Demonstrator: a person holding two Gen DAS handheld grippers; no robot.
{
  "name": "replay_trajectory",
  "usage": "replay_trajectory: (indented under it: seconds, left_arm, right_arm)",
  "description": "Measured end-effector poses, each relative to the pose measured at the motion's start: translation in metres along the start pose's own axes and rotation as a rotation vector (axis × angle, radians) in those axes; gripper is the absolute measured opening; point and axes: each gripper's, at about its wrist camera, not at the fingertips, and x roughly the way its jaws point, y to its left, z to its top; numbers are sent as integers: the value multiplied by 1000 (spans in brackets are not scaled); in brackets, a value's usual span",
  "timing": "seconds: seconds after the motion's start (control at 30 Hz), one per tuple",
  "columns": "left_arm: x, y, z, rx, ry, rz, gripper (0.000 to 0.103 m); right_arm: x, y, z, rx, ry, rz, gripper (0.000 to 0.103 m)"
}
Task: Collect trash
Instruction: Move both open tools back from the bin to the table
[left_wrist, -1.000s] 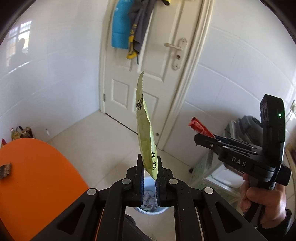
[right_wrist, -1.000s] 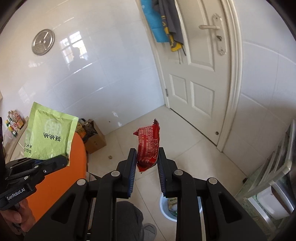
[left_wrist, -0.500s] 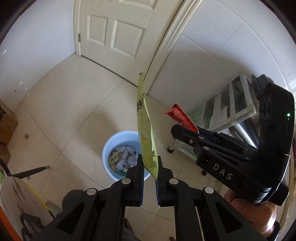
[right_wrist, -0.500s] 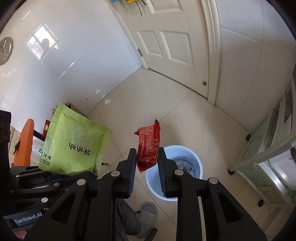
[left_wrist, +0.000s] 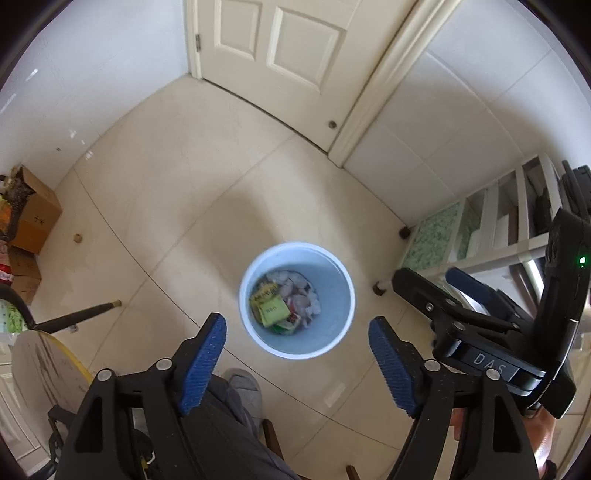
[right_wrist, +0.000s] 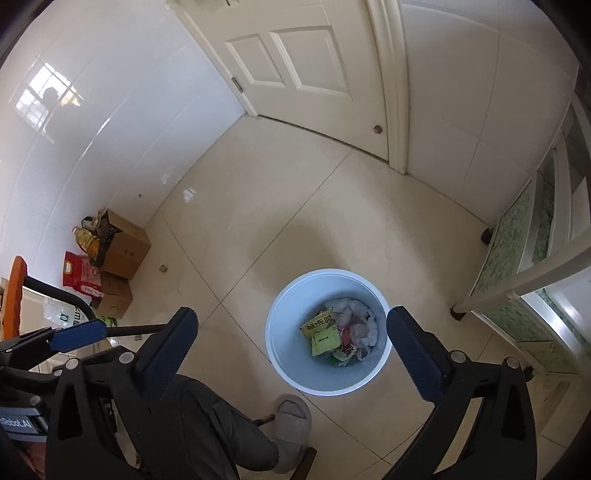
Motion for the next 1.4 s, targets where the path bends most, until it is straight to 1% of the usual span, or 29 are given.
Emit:
replay_trajectory:
  seconds: [0.07, 0.17, 0.27, 0.33, 0.57, 0.73, 0.87, 0.93, 1.07, 1.23, 1.4]
  left_arm:
    - [-18, -4, -12, -12, -46, 20, 87]
    - [-42, -11, -26, -23, -111, 15, 91]
    - [-72, -11, -46, -20, -170, 15, 92]
    - [-98, 1, -73, -26, -205, 7, 92]
    - [-177, 14, -132, -56, -344, 22, 93]
    - [-230, 32, -180, -93, -443, 38, 93]
    - [-271, 53, -225, -145, -517, 43, 93]
    - [-297, 66, -249, -177, -554, 52, 93]
    - [-333, 93, -302, -248, -625, 84, 95]
    - [-371, 123, -377, -358, -698, 146, 96]
    - [-395, 147, -455, -473, -754, 221, 97]
  right_arm:
    - [-5, 1, 0, 6, 3, -18, 103]
    - [-16, 7, -1, 8, -16, -30, 103]
    - [-32, 17, -1, 2, -40, -26, 103]
    - [-42, 24, 0, -8, -57, -21, 103]
    - [-93, 69, 0, -74, -145, 3, 103]
    - [-127, 106, -1, -117, -198, 31, 103]
    - [-159, 146, -6, -183, -256, 81, 103]
    - [-171, 170, -7, -227, -271, 107, 103]
    - [-190, 218, -15, -314, -297, 164, 103]
    - [-198, 286, -32, -445, -302, 247, 103]
    - [-198, 359, -58, -592, -288, 331, 103]
